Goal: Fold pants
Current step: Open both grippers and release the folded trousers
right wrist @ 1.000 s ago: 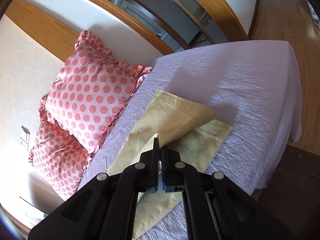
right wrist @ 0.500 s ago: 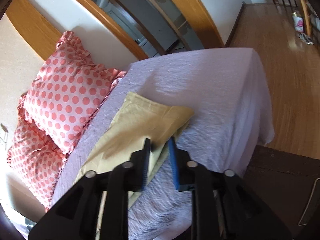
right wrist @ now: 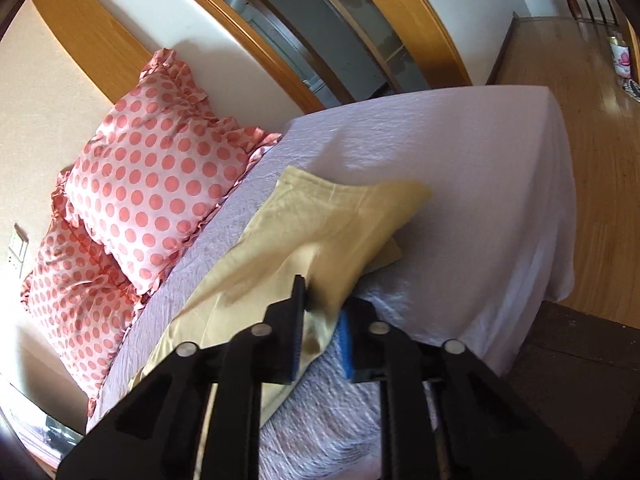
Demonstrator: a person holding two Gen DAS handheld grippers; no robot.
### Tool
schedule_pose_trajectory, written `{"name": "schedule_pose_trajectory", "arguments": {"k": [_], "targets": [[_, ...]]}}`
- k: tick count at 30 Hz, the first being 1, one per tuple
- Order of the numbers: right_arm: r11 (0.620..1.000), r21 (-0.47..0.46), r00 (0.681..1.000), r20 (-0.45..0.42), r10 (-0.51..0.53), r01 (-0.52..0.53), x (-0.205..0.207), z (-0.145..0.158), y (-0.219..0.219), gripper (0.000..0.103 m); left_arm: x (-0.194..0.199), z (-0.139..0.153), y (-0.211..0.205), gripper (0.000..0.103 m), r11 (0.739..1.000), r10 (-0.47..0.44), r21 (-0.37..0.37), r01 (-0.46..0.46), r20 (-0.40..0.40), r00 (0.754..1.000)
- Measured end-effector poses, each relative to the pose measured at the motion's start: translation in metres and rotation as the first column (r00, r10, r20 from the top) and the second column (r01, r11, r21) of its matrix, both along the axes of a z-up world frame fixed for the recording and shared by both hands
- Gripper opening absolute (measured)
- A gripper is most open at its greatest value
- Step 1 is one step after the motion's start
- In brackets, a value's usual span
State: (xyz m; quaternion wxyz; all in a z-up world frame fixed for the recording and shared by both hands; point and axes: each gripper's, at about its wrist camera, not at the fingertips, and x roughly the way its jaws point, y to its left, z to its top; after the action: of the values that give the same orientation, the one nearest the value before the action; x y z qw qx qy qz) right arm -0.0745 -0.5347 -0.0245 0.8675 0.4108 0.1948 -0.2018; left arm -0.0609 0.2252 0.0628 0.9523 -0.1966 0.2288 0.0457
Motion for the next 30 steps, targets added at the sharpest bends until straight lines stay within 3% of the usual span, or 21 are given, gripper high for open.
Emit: {"name": "schedule_pose_trajectory", "arguments": {"k": [3,7,9,11,12,14,16,19,20,21,22,23,25,27,28,30], "targets": [[0.998,-0.052,0.998,0.057,0.026,-0.023,0.003,0.010,0.005,0.005,0.007,-0.001,-0.001,0.073,1.000,-0.007,-0.005,0.007,-0.014,1.000],[0.970,-0.184,0.970,0.155,0.189,-0.160,0.039,0.063,0.044,0.005,0.014,-0.004,0.004,0.079,0.999,-0.001,-0.032,0.001,-0.021,1.000],[0.926,-0.238,0.920,0.190,0.342,-0.294,0.071,0.087,0.085,0.005,0.016,-0.006,0.006,0.083,0.999,0.008,-0.048,-0.009,-0.022,1.000],[0.844,-0.291,0.835,0.199,0.514,-0.450,0.105,0.103,0.142,0.005,0.015,-0.009,0.009,0.084,0.998,0.022,-0.059,-0.024,-0.028,0.999],[0.789,-0.309,0.777,0.192,0.599,-0.531,0.120,0.106,0.173,0.005,0.013,-0.010,0.010,0.084,0.997,0.031,-0.063,-0.033,-0.031,0.999],[0.644,-0.331,0.633,0.155,0.759,-0.690,0.145,0.105,0.241,0.005,0.010,-0.012,0.014,0.084,0.996,0.051,-0.068,-0.053,-0.034,0.998],[0.465,-0.340,0.465,0.086,0.881,-0.818,0.158,0.094,0.309,0.005,0.006,-0.013,0.021,0.085,0.994,0.075,-0.075,-0.078,-0.033,0.997],[0.192,-0.357,0.257,-0.142,0.956,-0.914,0.157,0.063,0.395,0.006,0.001,-0.017,0.033,0.085,0.989,0.107,-0.094,-0.110,-0.039,0.993],[0.119,-0.358,0.214,-0.237,0.948,-0.926,0.152,0.051,0.416,0.014,0.000,-0.018,0.037,0.085,0.988,0.115,-0.098,-0.119,-0.043,0.992],[0.074,-0.368,0.193,-0.298,0.935,-0.927,0.145,0.045,0.428,0.018,-0.001,-0.019,0.041,0.085,0.987,0.124,-0.100,-0.128,-0.047,0.991],[0.029,-0.374,0.160,-0.326,0.932,-0.927,0.138,0.041,0.435,0.030,-0.001,-0.021,0.044,0.085,0.985,0.133,-0.101,-0.138,-0.051,0.990],[0.002,-0.376,0.135,-0.326,0.936,-0.927,0.132,0.041,0.436,0.048,-0.001,-0.023,0.049,0.085,0.983,0.141,-0.107,-0.146,-0.056,0.988],[0.009,-0.394,0.133,-0.289,0.948,-0.919,0.128,0.049,0.429,0.063,0.002,-0.028,0.059,0.085,0.977,0.151,-0.140,-0.159,-0.068,0.986],[0.023,-0.363,0.129,-0.270,0.954,-0.932,0.132,0.048,0.425,0.063,0.005,-0.034,0.068,0.085,0.968,0.156,-0.186,-0.168,-0.076,0.985],[0.009,-0.327,0.114,-0.303,0.946,-0.945,0.135,0.041,0.431,0.064,0.007,-0.036,0.071,0.085,0.963,0.157,-0.206,-0.171,-0.081,0.984],[0.000,-0.361,0.121,-0.313,0.942,-0.932,0.131,0.039,0.437,0.063,0.011,-0.040,0.077,0.085,0.955,0.157,-0.241,-0.175,-0.093,0.983]]}}
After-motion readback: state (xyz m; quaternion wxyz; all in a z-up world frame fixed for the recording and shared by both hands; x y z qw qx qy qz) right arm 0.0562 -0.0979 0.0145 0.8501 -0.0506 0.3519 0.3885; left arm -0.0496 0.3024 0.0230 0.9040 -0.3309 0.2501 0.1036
